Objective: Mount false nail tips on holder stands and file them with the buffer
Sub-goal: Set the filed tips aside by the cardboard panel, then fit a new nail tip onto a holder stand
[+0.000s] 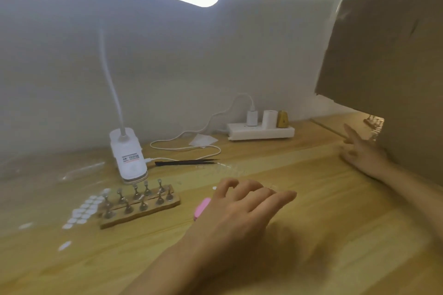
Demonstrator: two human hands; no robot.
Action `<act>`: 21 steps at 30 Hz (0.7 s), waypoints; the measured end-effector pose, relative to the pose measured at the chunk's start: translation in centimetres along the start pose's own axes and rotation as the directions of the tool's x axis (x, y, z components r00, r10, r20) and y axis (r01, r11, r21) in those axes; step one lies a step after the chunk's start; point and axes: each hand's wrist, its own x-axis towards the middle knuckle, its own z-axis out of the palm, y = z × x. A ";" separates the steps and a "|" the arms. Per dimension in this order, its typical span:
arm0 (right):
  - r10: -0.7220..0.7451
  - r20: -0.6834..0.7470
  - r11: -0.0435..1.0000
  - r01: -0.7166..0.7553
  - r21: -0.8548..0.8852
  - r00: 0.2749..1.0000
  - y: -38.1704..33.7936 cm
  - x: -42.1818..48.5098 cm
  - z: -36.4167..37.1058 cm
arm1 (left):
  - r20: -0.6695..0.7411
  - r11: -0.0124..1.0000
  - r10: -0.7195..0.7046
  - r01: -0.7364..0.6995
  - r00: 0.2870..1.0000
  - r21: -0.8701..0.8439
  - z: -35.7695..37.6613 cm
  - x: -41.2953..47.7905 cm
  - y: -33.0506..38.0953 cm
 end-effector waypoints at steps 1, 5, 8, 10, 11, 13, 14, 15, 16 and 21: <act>-0.086 -0.009 0.995 0.086 0.051 0.996 -1.1 -0.5 0.0 | -0.002 0.997 0.059 -0.058 0.998 0.057 -0.5 0.1 0.2; -0.340 -0.152 0.895 0.369 0.250 0.928 -7.8 -3.6 -0.1 | 0.078 0.950 0.195 -0.208 0.978 0.232 -2.9 0.6 0.6; -0.537 -0.198 0.756 0.572 0.318 0.820 -13.2 -7.8 -0.4 | -0.036 0.982 -0.029 0.036 0.999 0.188 -4.7 -0.6 -0.1; -0.667 -0.128 0.668 0.666 0.333 0.734 -16.3 -10.8 -0.3 | -0.132 0.965 -0.224 0.238 0.966 0.111 -6.0 -3.5 -1.4; -0.717 -0.081 0.634 0.697 0.335 0.692 -17.5 -12.2 0.0 | -0.170 0.938 -0.325 0.340 0.930 0.066 -6.6 -5.3 -2.3; -0.777 0.016 0.598 0.729 0.333 0.629 -19.3 -14.3 1.1 | -0.205 0.839 -0.539 0.543 0.817 -0.045 -7.9 -9.1 -4.4; -0.789 0.060 0.593 0.733 0.334 0.611 -19.9 -15.0 1.8 | -0.197 0.770 -0.635 0.633 0.747 -0.083 -8.4 -10.7 -5.4; -0.796 0.091 0.590 0.734 0.336 0.598 -20.5 -15.4 2.5 | -0.170 0.700 -0.712 0.707 0.681 -0.100 -8.6 -12.1 -6.4; -0.801 0.104 0.586 0.736 0.338 0.589 -21.1 -15.8 3.0 | -0.117 0.641 -0.768 0.759 0.630 -0.118 -8.6 -13.1 -7.1; -0.838 0.075 0.528 0.768 0.361 0.541 -24.3 -16.1 3.9 | 0.059 0.531 -0.811 0.774 0.583 -0.346 -7.5 -14.1 -8.7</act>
